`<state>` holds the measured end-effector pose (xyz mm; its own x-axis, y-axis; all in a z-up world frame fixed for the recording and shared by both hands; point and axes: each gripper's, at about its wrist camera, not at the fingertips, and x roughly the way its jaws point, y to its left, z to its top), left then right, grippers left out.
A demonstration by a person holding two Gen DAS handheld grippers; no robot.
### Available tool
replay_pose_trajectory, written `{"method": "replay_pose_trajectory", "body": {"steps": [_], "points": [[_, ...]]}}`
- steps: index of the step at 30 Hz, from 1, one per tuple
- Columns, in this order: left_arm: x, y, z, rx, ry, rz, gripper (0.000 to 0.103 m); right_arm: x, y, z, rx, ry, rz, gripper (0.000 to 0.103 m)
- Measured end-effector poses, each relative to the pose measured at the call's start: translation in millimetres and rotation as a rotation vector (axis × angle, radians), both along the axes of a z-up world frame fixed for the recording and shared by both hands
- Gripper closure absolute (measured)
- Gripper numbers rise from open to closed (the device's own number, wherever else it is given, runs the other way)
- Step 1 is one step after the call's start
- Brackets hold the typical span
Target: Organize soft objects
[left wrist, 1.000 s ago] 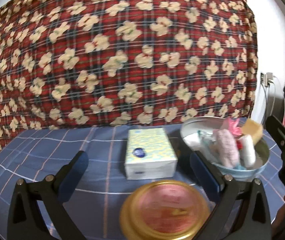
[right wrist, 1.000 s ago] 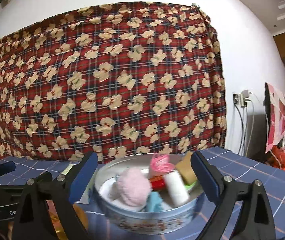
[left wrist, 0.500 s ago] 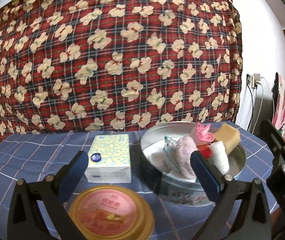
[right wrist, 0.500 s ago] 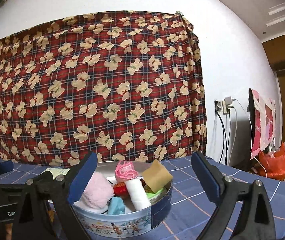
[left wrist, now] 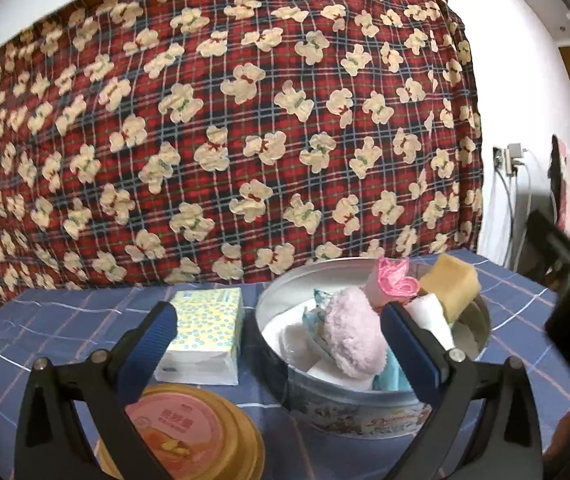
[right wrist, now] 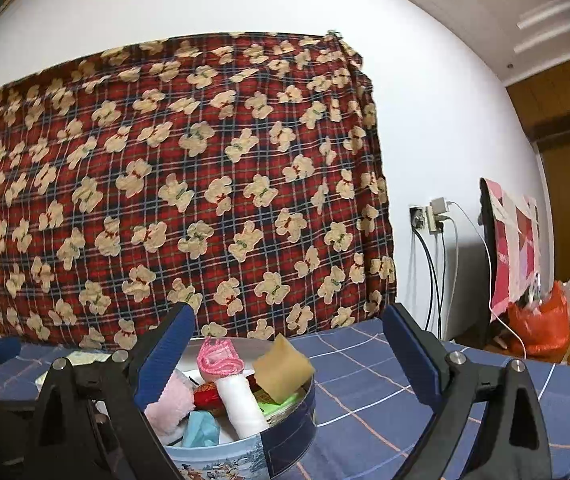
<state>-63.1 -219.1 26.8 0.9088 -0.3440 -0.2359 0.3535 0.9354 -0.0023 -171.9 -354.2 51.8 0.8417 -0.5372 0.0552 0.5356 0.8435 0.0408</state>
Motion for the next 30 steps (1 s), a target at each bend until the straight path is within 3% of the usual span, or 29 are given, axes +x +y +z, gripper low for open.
{"method": "replay_pose_trajectory", "body": {"steps": [6,30], "points": [[-5,-9,-4,0.046,-0.034,0.011,0.000,-6,-6,0,0.034,-0.028,-0.017,0.006],[-13,-9,-2,0.007,-0.027,-0.048,0.000,-11,-1,1,0.010,-0.058,-0.013,0.005]]}}
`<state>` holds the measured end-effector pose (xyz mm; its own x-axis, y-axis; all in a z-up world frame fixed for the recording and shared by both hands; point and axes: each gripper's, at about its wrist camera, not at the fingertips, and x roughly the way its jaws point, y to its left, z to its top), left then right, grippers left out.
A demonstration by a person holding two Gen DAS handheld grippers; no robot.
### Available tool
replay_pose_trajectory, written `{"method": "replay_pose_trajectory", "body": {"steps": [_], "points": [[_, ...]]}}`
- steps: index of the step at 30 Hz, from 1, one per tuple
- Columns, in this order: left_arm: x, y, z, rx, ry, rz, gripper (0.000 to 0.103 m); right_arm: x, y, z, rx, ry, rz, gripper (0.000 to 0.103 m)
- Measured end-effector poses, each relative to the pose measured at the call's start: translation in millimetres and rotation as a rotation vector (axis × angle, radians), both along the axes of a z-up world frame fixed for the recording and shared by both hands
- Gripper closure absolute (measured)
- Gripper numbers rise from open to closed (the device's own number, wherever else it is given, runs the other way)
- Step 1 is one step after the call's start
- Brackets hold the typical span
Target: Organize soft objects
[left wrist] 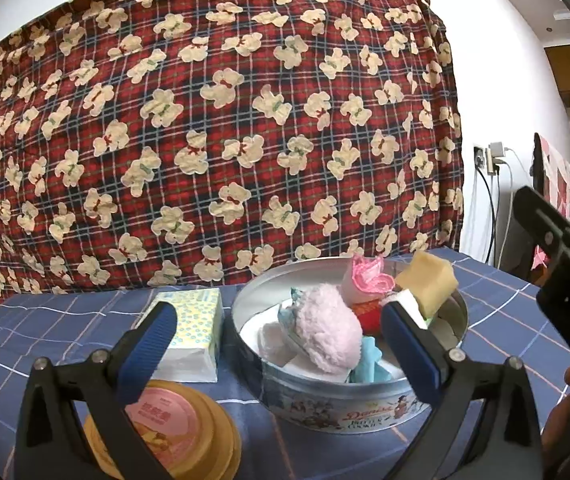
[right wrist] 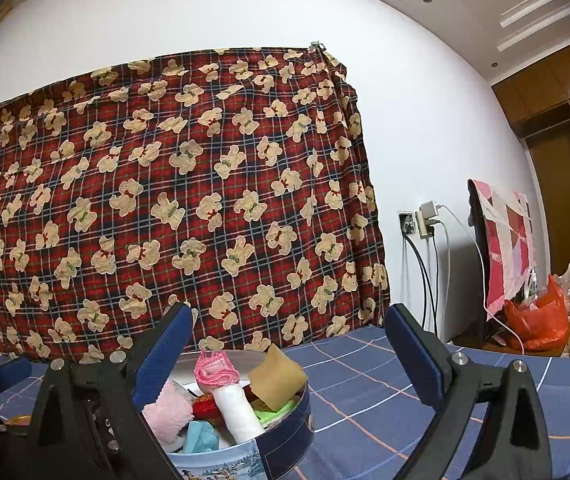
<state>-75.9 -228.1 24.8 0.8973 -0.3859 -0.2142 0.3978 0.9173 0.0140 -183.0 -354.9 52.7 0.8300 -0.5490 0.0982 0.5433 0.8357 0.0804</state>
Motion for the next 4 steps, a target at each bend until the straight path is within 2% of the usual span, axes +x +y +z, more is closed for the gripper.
{"method": "replay_pose_trajectory", "body": {"steps": [4], "points": [[0.5,-0.7,-0.3,-0.001,0.007,-0.005,0.000,0.5,0.5,0.2,0.005,0.000,-0.001,0.004]]}}
